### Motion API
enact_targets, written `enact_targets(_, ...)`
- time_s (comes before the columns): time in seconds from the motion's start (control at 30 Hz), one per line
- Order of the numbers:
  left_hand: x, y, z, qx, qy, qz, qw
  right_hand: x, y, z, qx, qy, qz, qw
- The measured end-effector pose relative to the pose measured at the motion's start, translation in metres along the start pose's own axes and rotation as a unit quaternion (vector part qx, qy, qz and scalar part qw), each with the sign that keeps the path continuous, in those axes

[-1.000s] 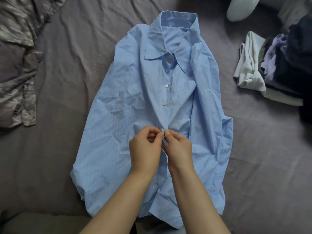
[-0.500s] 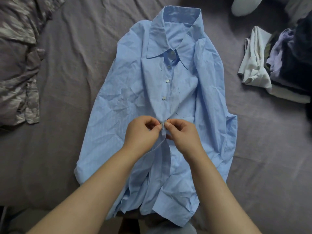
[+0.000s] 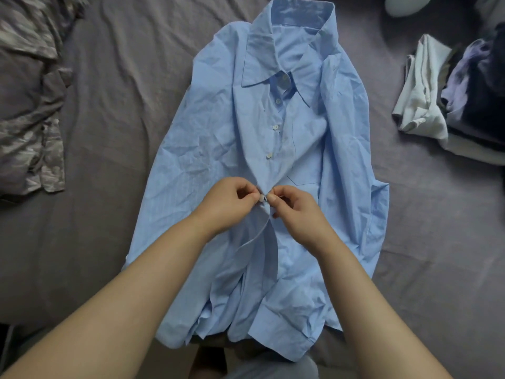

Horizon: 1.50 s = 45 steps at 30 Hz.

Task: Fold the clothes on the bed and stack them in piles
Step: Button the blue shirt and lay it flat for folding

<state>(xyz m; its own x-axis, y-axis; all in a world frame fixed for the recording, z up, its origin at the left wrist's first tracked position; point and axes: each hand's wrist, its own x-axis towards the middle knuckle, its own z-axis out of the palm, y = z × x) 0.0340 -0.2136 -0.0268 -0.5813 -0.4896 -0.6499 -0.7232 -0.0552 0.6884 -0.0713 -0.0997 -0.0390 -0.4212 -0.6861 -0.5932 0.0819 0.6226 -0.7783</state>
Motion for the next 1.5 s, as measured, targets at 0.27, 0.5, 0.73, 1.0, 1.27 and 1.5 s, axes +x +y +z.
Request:
enact_targets(0.27,-0.011,-0.022,0.021,-0.377,-0.003,-0.172,0.91,-0.014,0.023,0.014,0.046,0.148,-0.034,0.987)
enact_targets(0.5,-0.061,-0.09,0.066,-0.042,0.095,-0.078,0.992,-0.041,0.113,0.035,-0.005,0.086,0.126,0.988)
enact_targets(0.73,-0.082,-0.094,0.076,-0.048,0.175,0.0,0.983,-0.044,0.107,0.072,0.127,0.083,0.088,0.985)
enact_targets(1.0,-0.096,-0.102,0.045,-0.112,0.292,-0.021,0.95,-0.044,0.101,0.11,-0.037,0.072,-0.02,0.997)
enact_targets(1.27,-0.106,-0.113,0.032,-0.167,0.276,-0.048,0.945,-0.052,0.096,0.124,-0.046,0.132,-0.017,0.99)
enact_targets(1.5,-0.1,-0.109,0.046,-0.156,0.264,-0.054,0.95,-0.035,0.074,0.134,0.287,0.108,0.109,0.946)
